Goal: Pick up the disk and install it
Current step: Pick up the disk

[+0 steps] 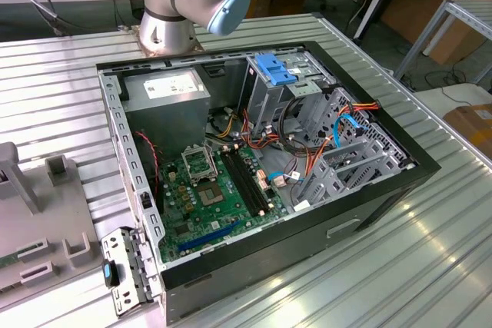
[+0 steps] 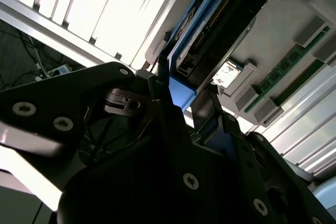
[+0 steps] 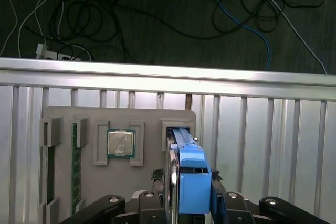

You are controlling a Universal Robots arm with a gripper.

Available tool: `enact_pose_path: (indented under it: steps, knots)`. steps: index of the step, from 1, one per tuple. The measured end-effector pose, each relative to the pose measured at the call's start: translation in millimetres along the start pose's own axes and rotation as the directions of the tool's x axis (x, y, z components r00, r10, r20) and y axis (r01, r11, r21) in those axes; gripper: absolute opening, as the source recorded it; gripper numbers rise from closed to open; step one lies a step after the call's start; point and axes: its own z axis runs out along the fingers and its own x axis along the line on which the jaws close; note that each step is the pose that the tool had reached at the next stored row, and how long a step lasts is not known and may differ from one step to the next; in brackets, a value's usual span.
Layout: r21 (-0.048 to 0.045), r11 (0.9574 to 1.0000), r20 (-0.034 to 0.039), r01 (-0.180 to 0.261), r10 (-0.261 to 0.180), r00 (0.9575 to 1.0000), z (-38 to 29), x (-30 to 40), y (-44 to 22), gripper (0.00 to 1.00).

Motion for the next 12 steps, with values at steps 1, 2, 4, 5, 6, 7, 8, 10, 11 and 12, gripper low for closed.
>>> enact_pose_path:
  steps: [1, 2, 4, 5, 6, 7, 8, 10, 11, 12]
  knots:
    - [0.0, 1.0, -0.0001, 0.0, 0.0, 1.0, 0.0, 0.0, 0.0, 0.44]
    - [0.0002, 1.0, 0.0, 0.0, 0.0, 1.0, 0.0, 0.0, 0.0, 0.37]
    - [0.0005, 1.0, -0.0001, 0.0, 0.0, 1.0, 0.0, 0.0, 0.0, 0.36]
    - [0.0006, 1.0, 0.0, 0.0, 0.0, 1.0, 0.0, 0.0, 0.0, 0.36]
    - [0.0007, 1.0, 0.0, 0.0, 0.0, 1.0, 0.0, 0.0, 0.0, 0.36]
    - [0.0007, 1.0, 0.0, 0.0, 0.0, 1.0, 0.0, 0.0, 0.0, 0.36]
    - [0.0008, 1.0, 0.0, 0.0, 0.0, 1.0, 0.0, 0.0, 0.0, 0.36]
    - [0.0009, 1.0, 0.0, 0.0, 0.0, 1.0, 0.0, 0.0, 0.0, 0.36]
    - [0.0011, 1.0, 0.0, 0.0, 0.0, 1.0, 0.0, 0.0, 0.0, 0.36]
    - [0.0014, 1.0, 0.0, 0.0, 0.0, 1.0, 0.0, 0.0, 0.0, 0.36]
